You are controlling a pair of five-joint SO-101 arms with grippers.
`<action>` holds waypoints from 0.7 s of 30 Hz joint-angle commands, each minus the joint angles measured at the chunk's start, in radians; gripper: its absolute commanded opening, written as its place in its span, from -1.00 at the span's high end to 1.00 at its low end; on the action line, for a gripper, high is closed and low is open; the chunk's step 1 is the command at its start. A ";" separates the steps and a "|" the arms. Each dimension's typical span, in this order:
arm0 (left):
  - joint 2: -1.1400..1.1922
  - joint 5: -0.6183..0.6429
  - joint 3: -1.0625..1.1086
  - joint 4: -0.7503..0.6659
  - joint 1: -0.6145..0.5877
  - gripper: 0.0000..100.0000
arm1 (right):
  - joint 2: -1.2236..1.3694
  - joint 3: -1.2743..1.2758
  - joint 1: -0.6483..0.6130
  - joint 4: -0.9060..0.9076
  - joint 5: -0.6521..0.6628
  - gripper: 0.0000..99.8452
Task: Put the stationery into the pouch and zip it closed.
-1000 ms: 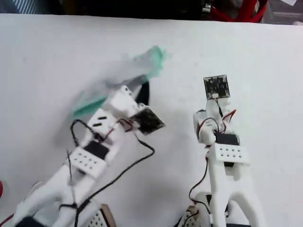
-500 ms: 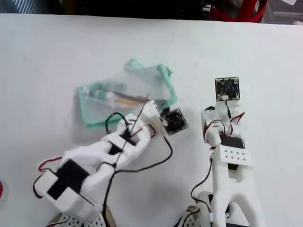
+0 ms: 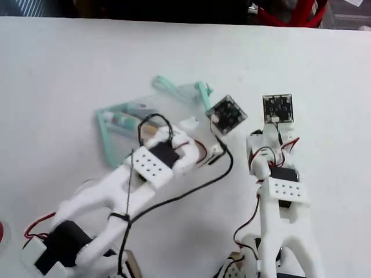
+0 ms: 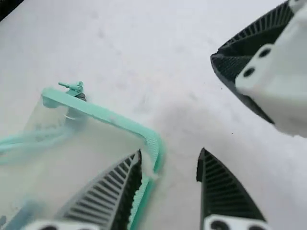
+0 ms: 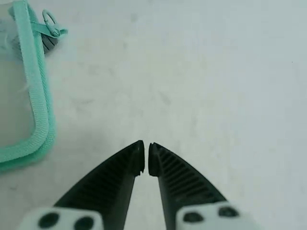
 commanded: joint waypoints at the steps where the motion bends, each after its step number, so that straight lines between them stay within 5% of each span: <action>1: -0.104 0.008 -0.183 0.195 -0.062 0.63 | -0.028 -0.005 0.016 -0.019 -0.003 0.96; 6: -0.280 0.003 -0.310 0.371 -0.274 0.79 | -0.028 -0.005 0.013 -0.019 -0.003 0.96; 14: -0.529 0.011 -0.334 0.290 -0.705 0.86 | -0.028 0.011 0.010 -0.031 -0.008 0.96; 21: -0.888 0.011 -0.328 0.342 -0.694 0.86 | -0.030 0.038 0.010 -0.085 -0.011 0.96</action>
